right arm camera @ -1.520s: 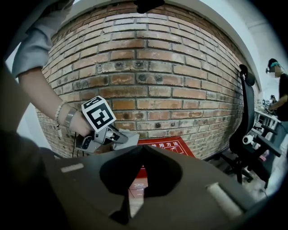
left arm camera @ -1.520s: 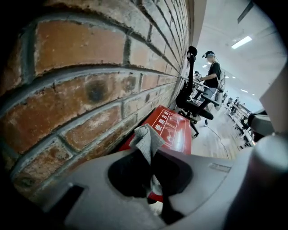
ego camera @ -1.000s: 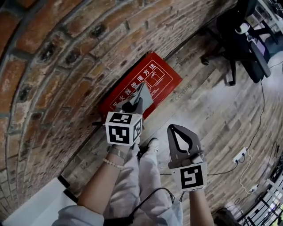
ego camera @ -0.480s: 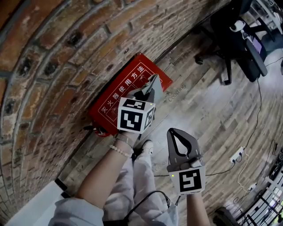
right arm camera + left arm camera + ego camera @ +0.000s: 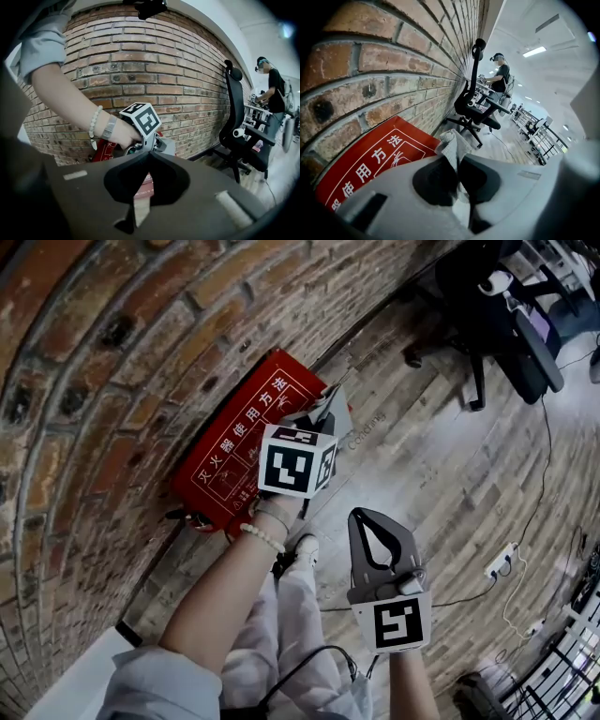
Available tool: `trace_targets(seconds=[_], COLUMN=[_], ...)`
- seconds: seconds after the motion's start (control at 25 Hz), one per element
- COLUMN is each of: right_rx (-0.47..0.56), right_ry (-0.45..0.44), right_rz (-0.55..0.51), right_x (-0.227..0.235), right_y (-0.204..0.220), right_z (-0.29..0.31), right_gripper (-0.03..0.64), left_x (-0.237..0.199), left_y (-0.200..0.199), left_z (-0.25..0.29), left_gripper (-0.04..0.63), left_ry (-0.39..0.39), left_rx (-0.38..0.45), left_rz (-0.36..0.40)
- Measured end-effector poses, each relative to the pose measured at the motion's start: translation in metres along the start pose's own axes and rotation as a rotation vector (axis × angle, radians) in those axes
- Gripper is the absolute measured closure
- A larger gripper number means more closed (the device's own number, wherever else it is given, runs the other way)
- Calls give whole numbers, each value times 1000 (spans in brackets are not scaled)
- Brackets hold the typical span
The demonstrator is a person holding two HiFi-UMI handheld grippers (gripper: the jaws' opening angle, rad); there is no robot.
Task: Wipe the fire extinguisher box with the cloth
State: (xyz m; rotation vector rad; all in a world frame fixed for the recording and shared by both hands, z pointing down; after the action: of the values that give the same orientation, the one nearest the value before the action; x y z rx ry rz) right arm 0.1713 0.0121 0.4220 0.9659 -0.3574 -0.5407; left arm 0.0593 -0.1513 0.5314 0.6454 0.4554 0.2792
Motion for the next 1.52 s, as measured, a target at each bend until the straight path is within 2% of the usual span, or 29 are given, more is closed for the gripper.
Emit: trace_targets(seconds=[0.24, 0.64, 0.92, 1.2, 1.52], right_rx=[-10, -32, -29, -32, -31], right_ry=[4, 3, -5, -18, -33], right_rz=[15, 23, 20, 20, 2], right_x=[3, 3, -2, -9, -18], right_y=[9, 18, 16, 11, 5], right_z=[-3, -6, -4, -2, 3], right_gripper=[611, 611, 611, 611, 611], left_x=[-2, -7, -8, -13, -20], left_y=[0, 2, 3, 6, 14], left_z=[16, 22, 21, 15, 4], left_gripper=[583, 582, 581, 581, 582], left_ry=[-25, -60, -64, -39, -47], left_rx=[-37, -70, -76, -89, -95], left_rz=[25, 24, 40, 14, 5])
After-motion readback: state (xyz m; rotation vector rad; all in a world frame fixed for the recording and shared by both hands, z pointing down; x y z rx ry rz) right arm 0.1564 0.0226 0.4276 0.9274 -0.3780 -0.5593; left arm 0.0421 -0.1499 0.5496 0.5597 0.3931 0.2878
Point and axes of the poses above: the fingertips, and each gripper's own axes: z forward along the fingers, x to its right, y out of its underside, the point moved 9 cm from there along -z, backward along the fingers, and after that the axes turned 3 degrees about -y, right-handed, at the moved point
